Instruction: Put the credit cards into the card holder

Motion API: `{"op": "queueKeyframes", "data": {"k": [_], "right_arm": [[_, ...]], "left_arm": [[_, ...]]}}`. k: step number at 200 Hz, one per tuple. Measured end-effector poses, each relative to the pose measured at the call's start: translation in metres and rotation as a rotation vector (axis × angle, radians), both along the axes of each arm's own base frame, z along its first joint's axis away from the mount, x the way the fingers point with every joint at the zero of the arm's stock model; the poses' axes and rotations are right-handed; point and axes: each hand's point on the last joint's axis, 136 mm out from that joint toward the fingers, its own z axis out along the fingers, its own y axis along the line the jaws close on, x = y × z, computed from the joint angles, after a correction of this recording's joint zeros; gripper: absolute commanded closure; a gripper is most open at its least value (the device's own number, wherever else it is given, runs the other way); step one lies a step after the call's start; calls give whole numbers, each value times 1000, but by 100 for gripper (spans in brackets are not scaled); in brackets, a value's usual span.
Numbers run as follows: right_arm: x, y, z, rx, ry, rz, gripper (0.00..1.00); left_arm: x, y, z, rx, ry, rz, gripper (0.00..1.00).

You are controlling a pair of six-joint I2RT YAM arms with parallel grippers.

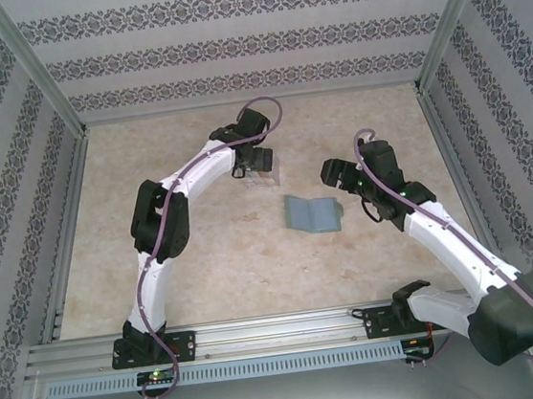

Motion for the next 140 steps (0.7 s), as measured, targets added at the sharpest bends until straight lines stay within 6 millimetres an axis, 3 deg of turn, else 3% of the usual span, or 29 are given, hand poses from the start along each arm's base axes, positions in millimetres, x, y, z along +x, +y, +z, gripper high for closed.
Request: {"op": "queueKeyframes", "data": {"k": [12,20,55,103,140], "right_arm": [[-1,-2,1,-3,-6,-4,11],[-2,-2,0,-4,-6,-6,2],[-5,-10,-7,-37,7,-24,2],[-7,-18,3,-53,-29,-57,2],[-7,-19,5,-57,-36,-60,2]], "left_arm": [[1,0,3,16,-8,4,8],[2,2,7,25,-19,11,8],[10,5,17,51,-48,27,8],[7,11,-9,103,6,33,7],[6,15,-11,125,11,48,7]]}}
